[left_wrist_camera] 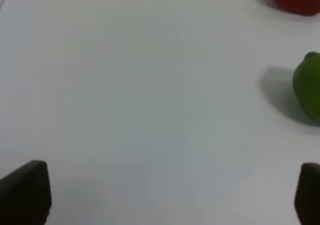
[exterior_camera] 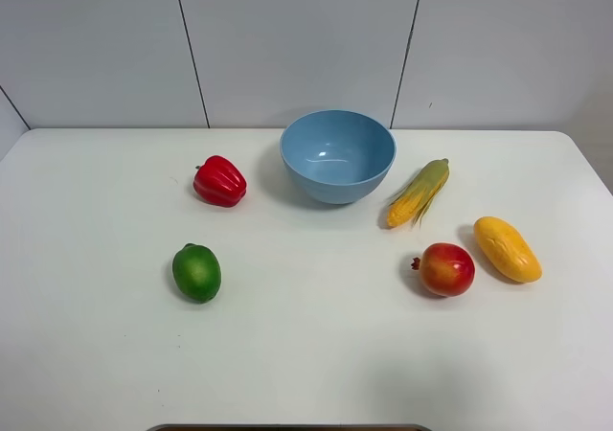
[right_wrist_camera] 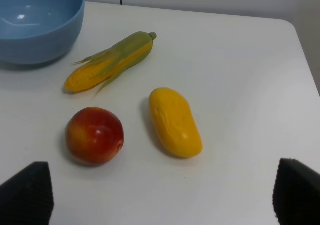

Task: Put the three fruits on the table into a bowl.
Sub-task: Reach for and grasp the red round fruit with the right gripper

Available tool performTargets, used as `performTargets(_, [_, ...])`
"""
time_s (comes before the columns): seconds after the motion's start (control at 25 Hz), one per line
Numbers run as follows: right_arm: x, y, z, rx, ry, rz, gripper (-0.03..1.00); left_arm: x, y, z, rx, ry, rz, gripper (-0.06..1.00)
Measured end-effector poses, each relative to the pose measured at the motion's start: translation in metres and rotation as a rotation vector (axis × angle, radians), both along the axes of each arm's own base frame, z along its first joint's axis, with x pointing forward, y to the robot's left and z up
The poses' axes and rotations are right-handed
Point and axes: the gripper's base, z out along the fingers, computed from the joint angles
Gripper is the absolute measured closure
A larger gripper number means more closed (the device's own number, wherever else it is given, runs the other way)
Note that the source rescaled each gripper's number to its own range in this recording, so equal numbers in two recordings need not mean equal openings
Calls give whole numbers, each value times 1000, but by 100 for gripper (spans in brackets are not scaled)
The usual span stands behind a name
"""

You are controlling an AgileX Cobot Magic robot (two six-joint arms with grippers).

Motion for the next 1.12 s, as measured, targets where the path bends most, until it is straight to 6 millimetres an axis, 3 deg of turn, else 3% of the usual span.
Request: performTargets(1.12, [0, 0, 1, 2, -5, 0, 29, 0, 0, 0, 0, 0, 0, -6])
